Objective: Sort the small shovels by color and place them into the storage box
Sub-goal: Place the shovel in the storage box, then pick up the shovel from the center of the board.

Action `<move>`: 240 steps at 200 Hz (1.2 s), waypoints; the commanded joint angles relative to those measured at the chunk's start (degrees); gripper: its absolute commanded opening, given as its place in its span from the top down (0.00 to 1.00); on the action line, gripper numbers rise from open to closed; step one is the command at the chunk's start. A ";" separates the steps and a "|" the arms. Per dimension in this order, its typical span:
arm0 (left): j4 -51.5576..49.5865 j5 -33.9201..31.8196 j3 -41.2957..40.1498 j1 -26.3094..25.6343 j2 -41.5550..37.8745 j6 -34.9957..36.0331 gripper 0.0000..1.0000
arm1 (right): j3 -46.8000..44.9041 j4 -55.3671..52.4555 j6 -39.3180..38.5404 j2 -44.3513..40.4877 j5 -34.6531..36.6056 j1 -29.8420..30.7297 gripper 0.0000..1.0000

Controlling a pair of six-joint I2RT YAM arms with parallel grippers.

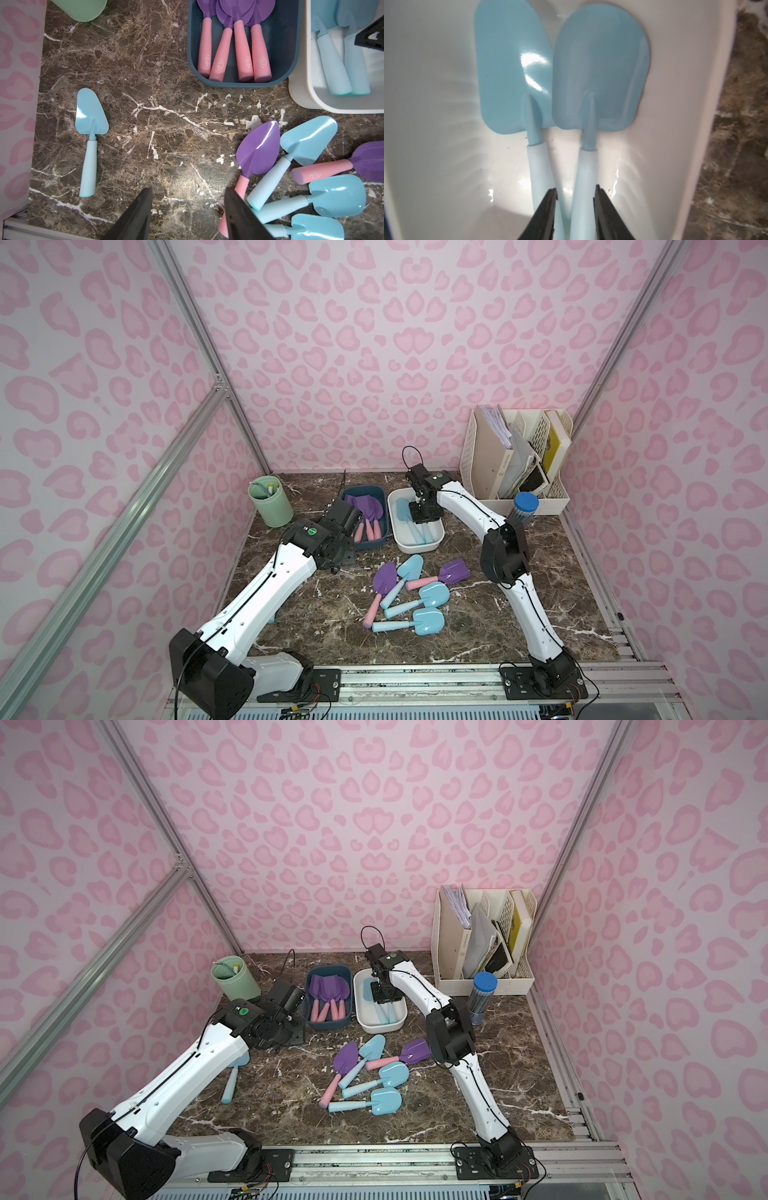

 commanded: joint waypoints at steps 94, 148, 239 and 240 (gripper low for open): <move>-6.06 -6.67 -0.91 4.73 -0.83 -3.84 0.36 | -9.04 -0.16 -0.74 -18.10 4.25 1.56 0.63; -5.05 -3.42 -5.35 17.20 -0.87 -3.02 0.29 | -22.46 3.69 -1.33 -30.84 6.58 1.43 0.62; 1.69 8.73 -14.37 39.56 6.79 -4.39 0.23 | -34.53 5.42 -4.06 -40.88 7.83 -1.24 0.62; 1.76 8.72 -14.47 39.70 6.87 -4.35 0.23 | -34.60 5.47 -4.07 -40.96 7.81 -1.25 0.62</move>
